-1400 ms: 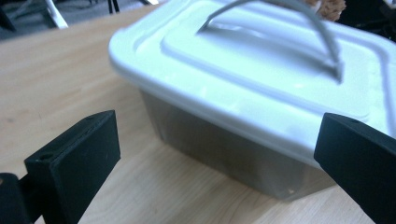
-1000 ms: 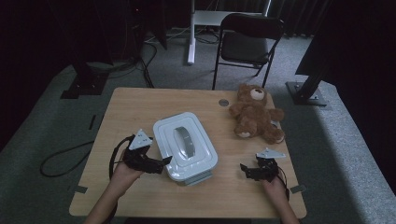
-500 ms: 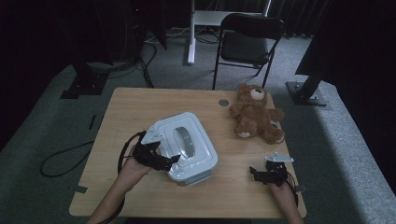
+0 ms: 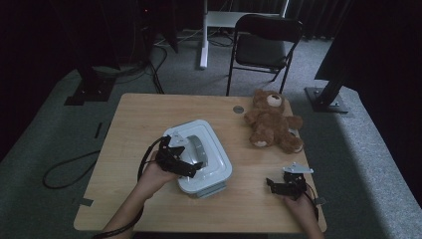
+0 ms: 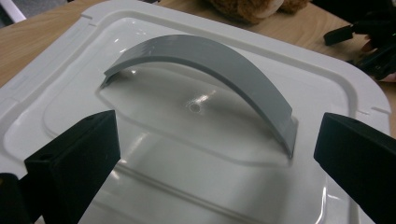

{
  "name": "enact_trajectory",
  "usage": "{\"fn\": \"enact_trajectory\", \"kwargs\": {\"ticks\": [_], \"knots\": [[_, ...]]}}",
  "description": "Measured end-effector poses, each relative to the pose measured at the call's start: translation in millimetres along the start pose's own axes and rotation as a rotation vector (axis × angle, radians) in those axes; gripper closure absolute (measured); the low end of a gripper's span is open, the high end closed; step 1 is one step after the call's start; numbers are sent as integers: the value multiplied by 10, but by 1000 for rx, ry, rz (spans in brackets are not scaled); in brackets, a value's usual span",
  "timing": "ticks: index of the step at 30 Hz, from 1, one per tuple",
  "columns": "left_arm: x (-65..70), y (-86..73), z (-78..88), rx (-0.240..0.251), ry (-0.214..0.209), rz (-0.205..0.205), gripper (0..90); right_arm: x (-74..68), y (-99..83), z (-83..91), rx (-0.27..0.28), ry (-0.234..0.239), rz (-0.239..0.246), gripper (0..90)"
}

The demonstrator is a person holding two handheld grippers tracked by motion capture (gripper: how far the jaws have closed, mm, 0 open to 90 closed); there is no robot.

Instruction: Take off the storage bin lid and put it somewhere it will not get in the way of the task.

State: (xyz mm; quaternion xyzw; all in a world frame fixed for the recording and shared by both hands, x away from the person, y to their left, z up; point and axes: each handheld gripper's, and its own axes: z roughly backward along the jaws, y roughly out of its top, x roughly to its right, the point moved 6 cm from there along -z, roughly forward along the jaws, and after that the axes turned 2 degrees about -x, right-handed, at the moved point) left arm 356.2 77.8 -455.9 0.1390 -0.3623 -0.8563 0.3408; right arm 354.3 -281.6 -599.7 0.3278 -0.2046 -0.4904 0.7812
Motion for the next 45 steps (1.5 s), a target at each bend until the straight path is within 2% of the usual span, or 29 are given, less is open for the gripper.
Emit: {"fn": "enact_trajectory", "kwargs": {"ticks": [8,10,13,18,22,24,27,28,31,32,33,40,45], "knots": [[16,78,-95,-16,3,33,12,0,0,0,-1,1,-1,127],[30,97,-131,-21,-14,37,12,0,0,1,-1,1,0,127],[33,126,-178,-34,10,48,12,0,0,0,0,0,0,128],[29,162,-204,-43,19,58,11,0,0,0,1,0,-1,127],[48,183,-234,-51,-1,60,12,0,0,0,0,0,0,127],[64,192,-240,-47,-7,69,75,0,0,0,0,0,-1,128],[66,196,-262,-58,1,80,85,0,0,0,0,0,0,128],[62,195,-262,-50,-10,90,162,0,0,0,0,0,0,128],[43,197,-249,-32,-33,110,212,0,0,0,0,0,0,128],[36,198,-243,-22,-42,125,283,0,0,0,0,0,0,128],[31,198,-244,-14,-48,135,315,0,0,0,0,0,0,128],[87,179,-251,25,-91,101,468,1,0,0,1,-1,-1,130],[99,166,-245,42,-108,115,522,1,0,1,0,-1,-1,131]]}}
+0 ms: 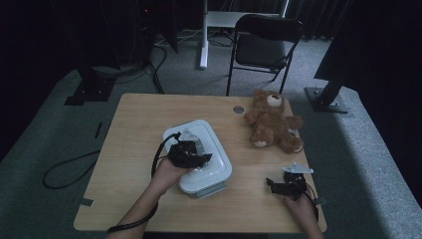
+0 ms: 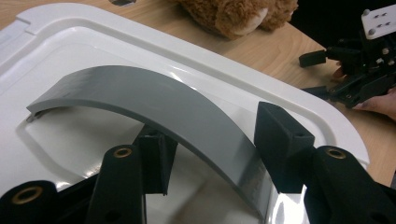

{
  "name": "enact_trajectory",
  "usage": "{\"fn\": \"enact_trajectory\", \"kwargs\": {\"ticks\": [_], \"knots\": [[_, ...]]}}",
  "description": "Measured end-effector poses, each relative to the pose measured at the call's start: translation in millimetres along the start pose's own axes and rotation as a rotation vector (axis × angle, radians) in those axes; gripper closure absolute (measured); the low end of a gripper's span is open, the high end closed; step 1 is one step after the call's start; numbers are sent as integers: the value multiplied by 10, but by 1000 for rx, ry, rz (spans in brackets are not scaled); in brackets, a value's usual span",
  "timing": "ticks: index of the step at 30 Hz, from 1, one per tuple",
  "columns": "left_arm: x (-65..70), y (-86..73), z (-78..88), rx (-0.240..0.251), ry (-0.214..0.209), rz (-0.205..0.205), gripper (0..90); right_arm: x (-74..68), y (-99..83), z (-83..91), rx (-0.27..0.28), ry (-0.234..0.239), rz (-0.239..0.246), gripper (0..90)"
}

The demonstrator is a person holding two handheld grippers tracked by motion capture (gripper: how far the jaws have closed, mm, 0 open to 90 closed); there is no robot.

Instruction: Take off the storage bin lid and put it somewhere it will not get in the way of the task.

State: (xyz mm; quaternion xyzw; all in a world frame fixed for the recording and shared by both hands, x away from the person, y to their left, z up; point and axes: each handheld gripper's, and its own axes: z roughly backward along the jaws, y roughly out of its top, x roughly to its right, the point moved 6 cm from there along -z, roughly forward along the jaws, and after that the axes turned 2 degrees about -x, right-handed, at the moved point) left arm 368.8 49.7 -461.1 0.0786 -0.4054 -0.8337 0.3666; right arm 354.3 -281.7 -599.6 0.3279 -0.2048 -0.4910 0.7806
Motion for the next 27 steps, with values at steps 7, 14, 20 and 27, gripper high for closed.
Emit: {"fn": "enact_trajectory", "kwargs": {"ticks": [7,14,20,27], "knots": [[12,11,55,37,-35,37,588,1,0,0,0,0,0,131],[123,118,290,142,-120,59,726,1,0,0,0,0,0,131],[206,193,514,186,-107,10,787,2,0,0,0,0,0,131],[255,179,672,204,-102,-22,788,0,0,1,-1,1,-2,131]]}}
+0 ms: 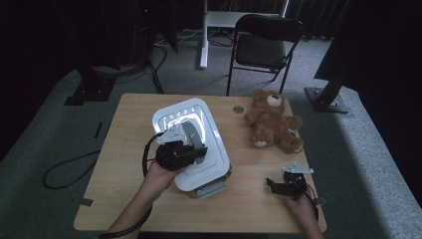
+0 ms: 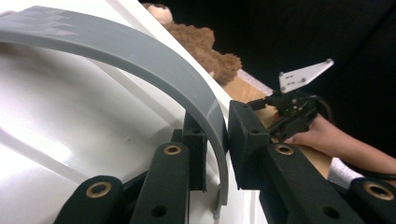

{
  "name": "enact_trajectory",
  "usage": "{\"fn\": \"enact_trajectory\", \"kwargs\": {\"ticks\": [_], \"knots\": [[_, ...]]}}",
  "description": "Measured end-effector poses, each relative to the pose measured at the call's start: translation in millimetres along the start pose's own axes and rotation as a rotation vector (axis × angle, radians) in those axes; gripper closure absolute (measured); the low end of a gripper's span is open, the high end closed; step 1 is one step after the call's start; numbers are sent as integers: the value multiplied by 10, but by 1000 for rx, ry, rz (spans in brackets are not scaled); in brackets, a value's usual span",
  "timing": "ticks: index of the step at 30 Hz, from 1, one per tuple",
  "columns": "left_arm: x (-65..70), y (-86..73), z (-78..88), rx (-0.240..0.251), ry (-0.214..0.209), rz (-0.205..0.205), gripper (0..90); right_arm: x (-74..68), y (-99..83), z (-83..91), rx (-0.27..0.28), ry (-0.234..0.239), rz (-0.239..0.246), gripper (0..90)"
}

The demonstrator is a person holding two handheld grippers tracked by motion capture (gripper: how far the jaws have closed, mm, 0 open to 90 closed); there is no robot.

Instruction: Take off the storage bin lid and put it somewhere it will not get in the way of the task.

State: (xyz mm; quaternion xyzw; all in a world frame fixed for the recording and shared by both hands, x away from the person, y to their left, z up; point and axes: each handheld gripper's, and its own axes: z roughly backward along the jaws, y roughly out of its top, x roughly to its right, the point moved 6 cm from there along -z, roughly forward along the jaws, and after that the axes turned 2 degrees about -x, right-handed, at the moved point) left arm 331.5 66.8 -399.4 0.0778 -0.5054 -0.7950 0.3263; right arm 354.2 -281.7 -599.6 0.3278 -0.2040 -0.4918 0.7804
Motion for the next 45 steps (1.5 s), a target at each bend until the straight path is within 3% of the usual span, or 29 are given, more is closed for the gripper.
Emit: {"fn": "enact_trajectory", "kwargs": {"ticks": [3,9,20,24,28,39,45], "knots": [[10,5,96,15,24,-22,789,0,0,0,0,0,0,131],[-29,8,314,31,53,-27,806,1,0,-1,1,0,1,131],[-126,-26,701,53,109,-24,833,1,1,-1,1,-1,1,131],[-161,-73,825,60,102,-18,833,1,0,-1,1,-1,1,131],[-225,-149,906,53,126,-19,846,1,0,-1,1,-1,2,131],[-502,-419,1237,58,196,48,849,0,0,-1,0,-1,1,131],[-665,-599,1320,50,202,94,848,1,0,-1,0,-1,0,131]]}}
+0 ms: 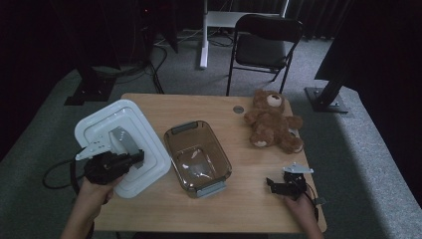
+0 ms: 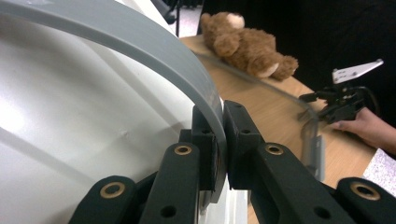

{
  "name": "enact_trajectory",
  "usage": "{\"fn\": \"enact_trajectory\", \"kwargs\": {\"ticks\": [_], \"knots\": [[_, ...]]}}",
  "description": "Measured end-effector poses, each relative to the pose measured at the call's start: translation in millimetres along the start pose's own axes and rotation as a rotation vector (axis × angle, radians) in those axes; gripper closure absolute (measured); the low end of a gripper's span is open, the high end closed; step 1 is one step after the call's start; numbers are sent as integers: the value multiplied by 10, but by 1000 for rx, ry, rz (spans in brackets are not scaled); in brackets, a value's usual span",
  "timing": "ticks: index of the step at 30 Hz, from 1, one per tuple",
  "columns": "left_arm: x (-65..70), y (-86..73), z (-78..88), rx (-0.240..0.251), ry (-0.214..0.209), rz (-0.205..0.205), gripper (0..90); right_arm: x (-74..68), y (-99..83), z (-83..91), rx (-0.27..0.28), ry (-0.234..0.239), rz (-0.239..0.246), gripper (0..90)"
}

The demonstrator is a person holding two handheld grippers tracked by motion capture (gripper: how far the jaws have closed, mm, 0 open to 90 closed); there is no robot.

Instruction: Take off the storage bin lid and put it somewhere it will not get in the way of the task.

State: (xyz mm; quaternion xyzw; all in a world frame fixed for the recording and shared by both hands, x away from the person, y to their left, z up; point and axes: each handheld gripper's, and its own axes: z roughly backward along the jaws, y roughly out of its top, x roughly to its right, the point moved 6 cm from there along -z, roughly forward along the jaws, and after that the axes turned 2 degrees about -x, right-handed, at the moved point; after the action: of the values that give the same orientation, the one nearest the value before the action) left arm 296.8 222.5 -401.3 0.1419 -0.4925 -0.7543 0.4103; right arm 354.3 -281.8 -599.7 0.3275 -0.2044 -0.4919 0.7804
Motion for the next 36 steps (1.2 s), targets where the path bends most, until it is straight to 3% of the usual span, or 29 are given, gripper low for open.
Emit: {"fn": "enact_trajectory", "kwargs": {"ticks": [6,11,19,23,25,29,31,36], "knots": [[-150,-192,-58,-33,-11,32,847,9,17,-16,0,-6,-6,131],[-261,-343,-175,-54,-50,82,847,8,15,-14,0,-8,-8,131],[-384,-609,-495,-162,-95,130,847,7,12,-10,-1,-10,-10,132],[-439,-719,-614,-202,-142,151,846,7,12,-10,-1,-10,-11,131],[-483,-780,-691,-217,-171,173,845,7,12,-10,-1,-9,-11,131],[-587,-869,-835,-238,-184,212,845,7,12,-10,-1,-9,-11,131],[-653,-920,-921,-255,-187,246,845,7,12,-10,-1,-10,-11,131],[-777,-1016,-1104,-258,-253,343,831,7,12,-11,0,-9,-11,131]]}}
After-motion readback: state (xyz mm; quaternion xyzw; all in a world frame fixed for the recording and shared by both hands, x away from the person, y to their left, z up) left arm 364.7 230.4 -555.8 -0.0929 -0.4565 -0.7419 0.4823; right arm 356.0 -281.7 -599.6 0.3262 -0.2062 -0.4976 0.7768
